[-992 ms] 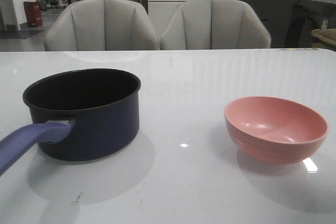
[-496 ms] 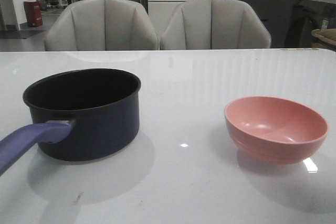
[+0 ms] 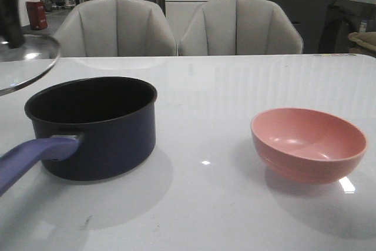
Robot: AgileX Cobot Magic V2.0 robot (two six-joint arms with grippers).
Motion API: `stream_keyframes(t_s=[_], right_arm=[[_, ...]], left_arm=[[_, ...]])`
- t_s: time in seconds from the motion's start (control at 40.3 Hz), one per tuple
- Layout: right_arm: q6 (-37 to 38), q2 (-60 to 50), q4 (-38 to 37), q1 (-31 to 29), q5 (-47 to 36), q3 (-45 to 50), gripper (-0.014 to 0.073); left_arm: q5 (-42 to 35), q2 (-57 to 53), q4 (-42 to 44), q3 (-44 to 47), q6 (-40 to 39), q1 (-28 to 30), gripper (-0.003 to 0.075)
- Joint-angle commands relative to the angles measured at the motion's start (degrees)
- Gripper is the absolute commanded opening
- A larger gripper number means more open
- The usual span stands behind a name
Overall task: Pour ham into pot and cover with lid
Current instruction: 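Bring the held glass lid back over the saucepan with the left gripper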
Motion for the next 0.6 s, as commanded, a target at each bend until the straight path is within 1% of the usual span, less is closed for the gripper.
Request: stream_keyframes(t_s=[0.0, 0.149, 0.57], right_arm=[[-0.4, 0.2, 0.4, 0.1, -4.4, -1.6, 0.0149], [-0.4, 0.2, 0.4, 0.1, -4.4, -1.6, 0.0149], [-0.4, 0.2, 0.4, 0.1, -4.4, -1.6, 0.0149]], left_arm=[[2.5, -2.9, -1.2, -3.9, -0.1, -4.5, 0.0204], [1.6, -2.9, -1.2, -4.5, -0.1, -10.0, 0.0204], [2.5, 1.7, -1.7, -4.5, -0.1, -17.0, 0.0205]])
